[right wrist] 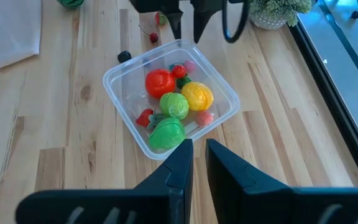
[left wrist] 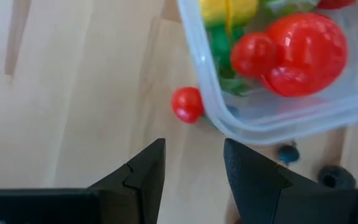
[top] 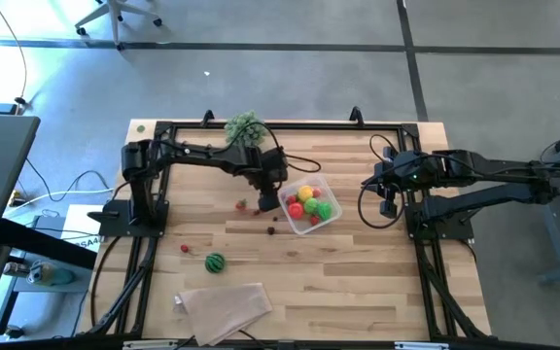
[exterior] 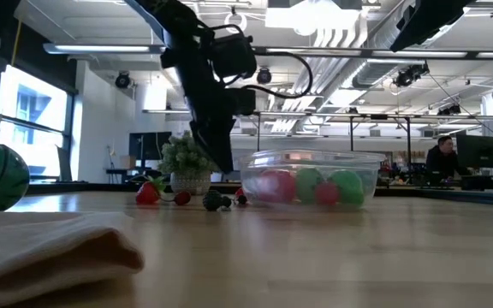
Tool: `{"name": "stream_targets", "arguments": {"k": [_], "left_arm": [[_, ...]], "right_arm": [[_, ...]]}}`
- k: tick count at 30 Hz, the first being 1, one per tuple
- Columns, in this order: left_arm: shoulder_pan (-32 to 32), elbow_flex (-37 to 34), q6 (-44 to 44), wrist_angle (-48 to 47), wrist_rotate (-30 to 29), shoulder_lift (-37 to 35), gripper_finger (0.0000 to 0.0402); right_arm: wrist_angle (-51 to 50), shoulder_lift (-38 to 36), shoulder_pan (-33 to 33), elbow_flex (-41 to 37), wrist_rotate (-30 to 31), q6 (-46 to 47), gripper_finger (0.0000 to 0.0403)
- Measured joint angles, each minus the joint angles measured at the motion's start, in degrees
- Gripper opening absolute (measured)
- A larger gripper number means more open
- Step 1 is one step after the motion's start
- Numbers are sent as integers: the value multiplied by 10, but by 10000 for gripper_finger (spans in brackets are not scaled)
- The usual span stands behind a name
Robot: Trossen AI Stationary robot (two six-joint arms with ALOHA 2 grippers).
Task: Pick and placing Produce into tupperware
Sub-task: Put the top blackberry into the transparent bin
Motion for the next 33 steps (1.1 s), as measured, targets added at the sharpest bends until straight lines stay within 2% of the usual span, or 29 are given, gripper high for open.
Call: {"name": "stream_targets", "arguments": {"k": [9, 13, 21, 27, 33], "left_arm": [[-17, 0, 0, 62, 11, 3, 154], [-28, 0, 0, 93, 40, 3, 154], [-42, 1, 2, 136, 55, 8, 154], [-41, 1, 7, 132, 39, 12, 154], [-41, 13, 25, 79, 24, 8, 154]], "right_arm": [[0, 0, 0, 0, 0, 0, 34], [0, 0, 0, 0, 0, 0, 34], [0, 0, 0, 0, 0, 0, 34], [0, 0, 0, 0, 0, 0, 34], [0, 0, 0, 0, 0, 0, 34]]}}
